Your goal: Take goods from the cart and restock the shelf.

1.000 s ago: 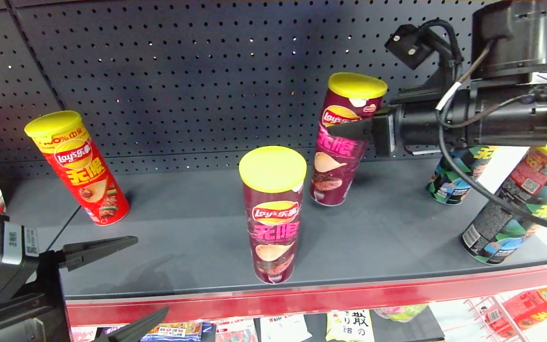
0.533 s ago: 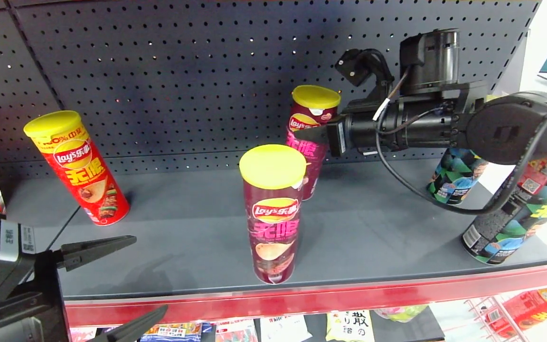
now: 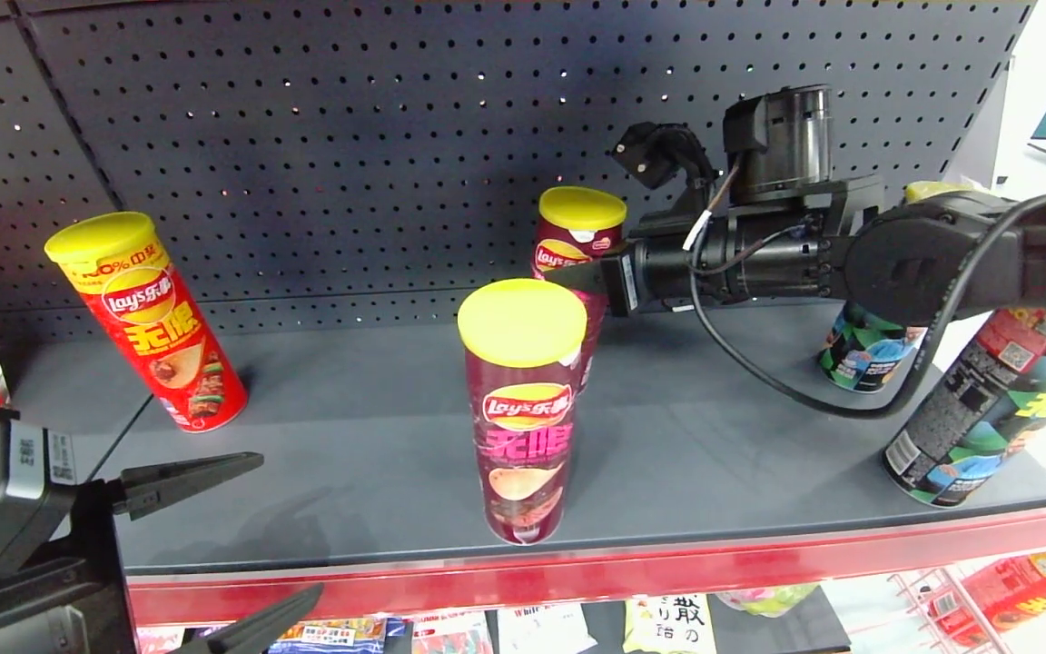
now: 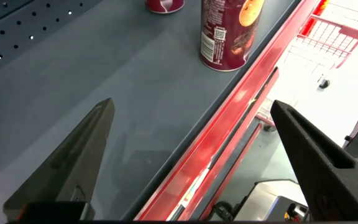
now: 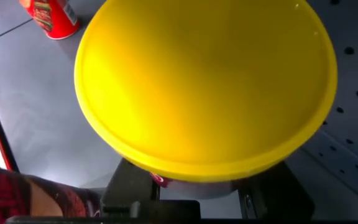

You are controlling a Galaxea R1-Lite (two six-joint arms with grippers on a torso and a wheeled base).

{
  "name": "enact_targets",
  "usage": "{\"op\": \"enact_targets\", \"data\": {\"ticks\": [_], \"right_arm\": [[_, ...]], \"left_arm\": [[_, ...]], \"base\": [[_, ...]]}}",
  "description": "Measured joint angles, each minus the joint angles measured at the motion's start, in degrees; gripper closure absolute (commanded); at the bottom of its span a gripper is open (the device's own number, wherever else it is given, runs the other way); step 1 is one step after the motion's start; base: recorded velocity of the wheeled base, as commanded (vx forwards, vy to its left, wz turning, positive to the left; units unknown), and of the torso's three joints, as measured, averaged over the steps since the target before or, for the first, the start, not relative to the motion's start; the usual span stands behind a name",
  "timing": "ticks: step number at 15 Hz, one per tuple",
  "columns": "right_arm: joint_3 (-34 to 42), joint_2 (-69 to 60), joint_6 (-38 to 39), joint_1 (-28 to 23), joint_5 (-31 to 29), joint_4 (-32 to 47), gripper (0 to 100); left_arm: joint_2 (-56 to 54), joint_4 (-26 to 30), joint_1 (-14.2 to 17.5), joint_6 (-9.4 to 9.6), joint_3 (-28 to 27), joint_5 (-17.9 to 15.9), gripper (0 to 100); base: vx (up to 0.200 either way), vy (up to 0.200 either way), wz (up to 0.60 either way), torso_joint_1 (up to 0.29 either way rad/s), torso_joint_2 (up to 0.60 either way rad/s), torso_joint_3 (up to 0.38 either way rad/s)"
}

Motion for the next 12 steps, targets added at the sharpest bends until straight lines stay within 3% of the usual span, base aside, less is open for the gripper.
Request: {"op": "enact_targets", "data": {"ticks": [7, 8, 12], "right_arm": [[0.32, 0.06, 0.05, 1.00, -0.02, -0.05, 100], [0.55, 0.06, 0.02, 1.00, -0.04, -0.20, 0], [1.15, -0.33, 0.27, 1.02, -0.49, 0.00, 0]], "left_arm": [[0.06, 0.00, 0.01, -0.05, 0.07, -0.04, 0], [0.06, 0.00, 0.00, -0.05, 0.07, -0.01, 0], [0.04, 0.00, 0.00, -0.02, 0.02, -0.01, 0]], "base": [[0.000, 0.000, 0.00, 0.000, 0.00, 0.000], [0.000, 0.000, 0.00, 0.000, 0.00, 0.000], [0.000, 0.000, 0.00, 0.000, 0.00, 0.000]]}}
